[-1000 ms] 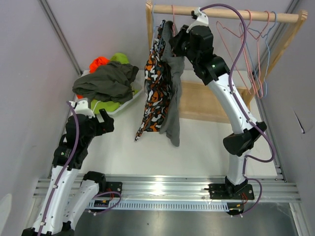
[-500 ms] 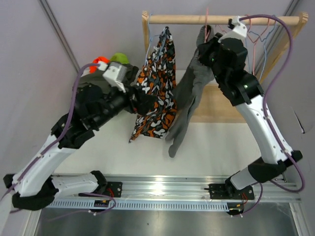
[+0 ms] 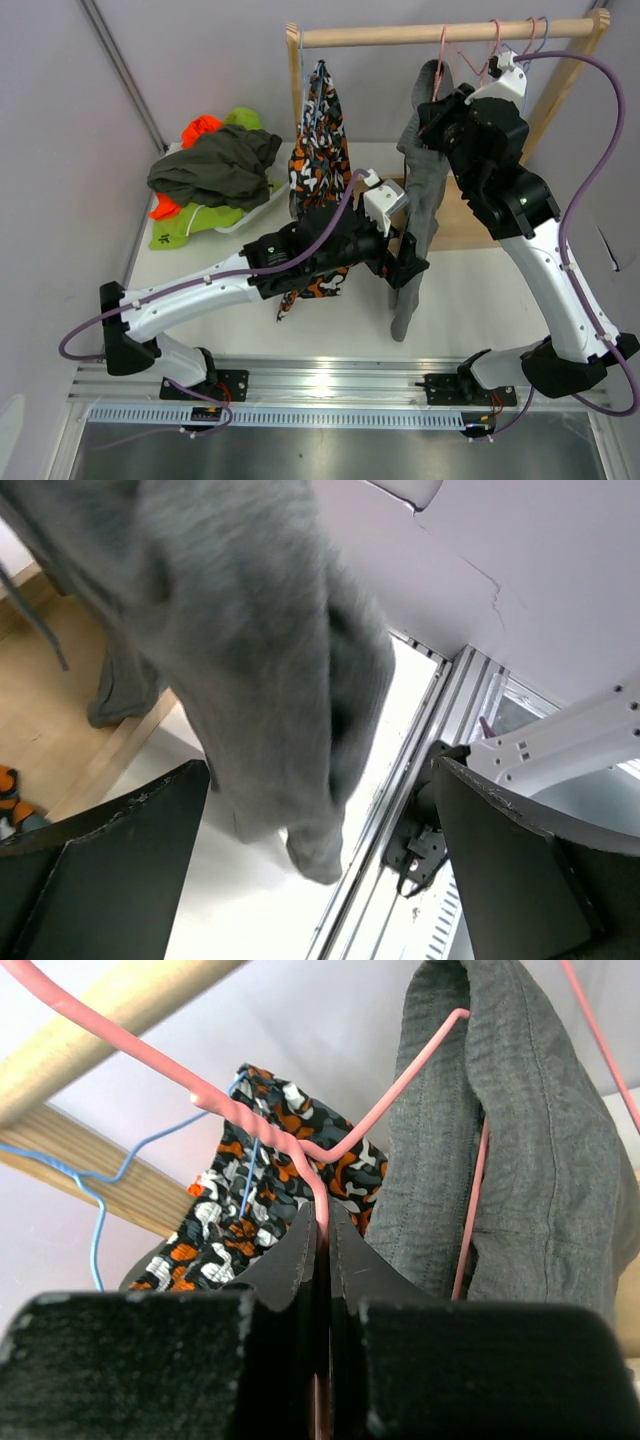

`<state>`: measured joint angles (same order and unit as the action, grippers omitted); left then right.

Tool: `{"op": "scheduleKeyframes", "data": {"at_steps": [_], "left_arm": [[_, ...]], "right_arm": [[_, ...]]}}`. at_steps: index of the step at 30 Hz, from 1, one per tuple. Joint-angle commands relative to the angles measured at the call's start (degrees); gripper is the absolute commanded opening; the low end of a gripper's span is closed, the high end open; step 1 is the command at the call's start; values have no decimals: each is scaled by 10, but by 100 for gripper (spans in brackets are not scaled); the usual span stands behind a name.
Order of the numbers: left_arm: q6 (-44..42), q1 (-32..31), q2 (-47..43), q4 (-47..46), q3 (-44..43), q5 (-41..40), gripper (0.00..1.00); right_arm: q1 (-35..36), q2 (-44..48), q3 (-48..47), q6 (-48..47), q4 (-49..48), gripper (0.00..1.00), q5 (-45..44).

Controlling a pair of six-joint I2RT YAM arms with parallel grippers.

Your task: Remove the shorts from the hanger

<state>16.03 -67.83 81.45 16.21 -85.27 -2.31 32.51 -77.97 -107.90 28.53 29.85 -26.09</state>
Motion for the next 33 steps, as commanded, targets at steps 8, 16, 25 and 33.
{"op": "scheduleKeyframes", "data": {"at_steps": [8,16,25,33], "left_arm": [[-14,-5,60,-89,-24,-74,62],[12,-29,13,-85,40,-145,0],[79,-205,-125,-98,254,-283,0],[91,-219,-139,-89,275,-339,0]], "right_arm": [[2,54,2,23,-30,0,-1],[-13,52,-4,17,-19,0,3],[-71,38,-25,21,-8,0,39],[-82,57,1,52,6,0,59]]}}
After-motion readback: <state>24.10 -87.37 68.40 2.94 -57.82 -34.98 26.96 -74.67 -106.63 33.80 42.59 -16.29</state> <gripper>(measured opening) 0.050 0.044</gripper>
